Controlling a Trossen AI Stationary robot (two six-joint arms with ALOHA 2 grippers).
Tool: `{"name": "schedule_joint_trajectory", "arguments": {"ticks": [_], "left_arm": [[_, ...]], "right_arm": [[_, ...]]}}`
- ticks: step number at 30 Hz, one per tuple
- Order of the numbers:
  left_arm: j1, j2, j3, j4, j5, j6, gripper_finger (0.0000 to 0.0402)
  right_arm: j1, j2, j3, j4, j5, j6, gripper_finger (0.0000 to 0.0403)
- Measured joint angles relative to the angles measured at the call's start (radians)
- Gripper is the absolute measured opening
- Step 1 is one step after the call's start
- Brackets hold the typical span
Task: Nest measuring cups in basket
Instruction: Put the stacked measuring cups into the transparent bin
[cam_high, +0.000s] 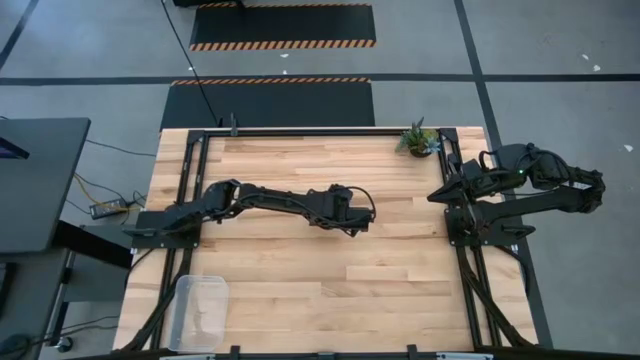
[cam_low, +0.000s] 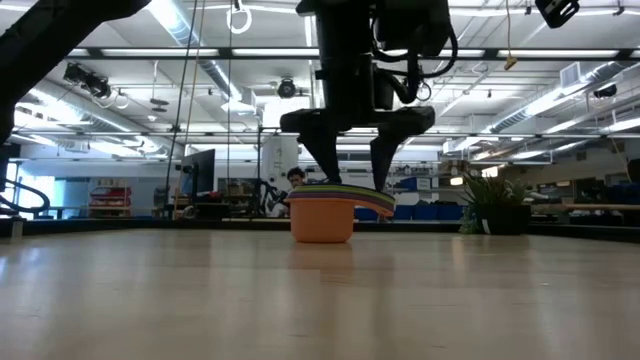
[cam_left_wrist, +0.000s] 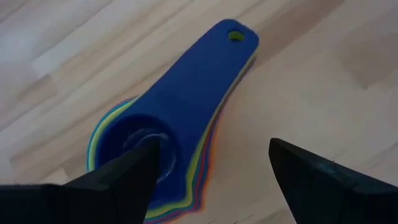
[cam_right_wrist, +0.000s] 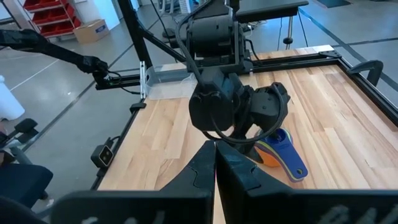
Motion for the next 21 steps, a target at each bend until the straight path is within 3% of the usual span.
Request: {"name": "schedule_joint_trajectory", "arguments": {"ticks": [21], "left_arm": [[0.001, 0.065, 0.003, 0.024, -0.019, -0.018, 0.0307]], "right_arm": [[0.000, 0.000, 0.000, 0.000, 0.000, 0.000, 0.0017]]}}
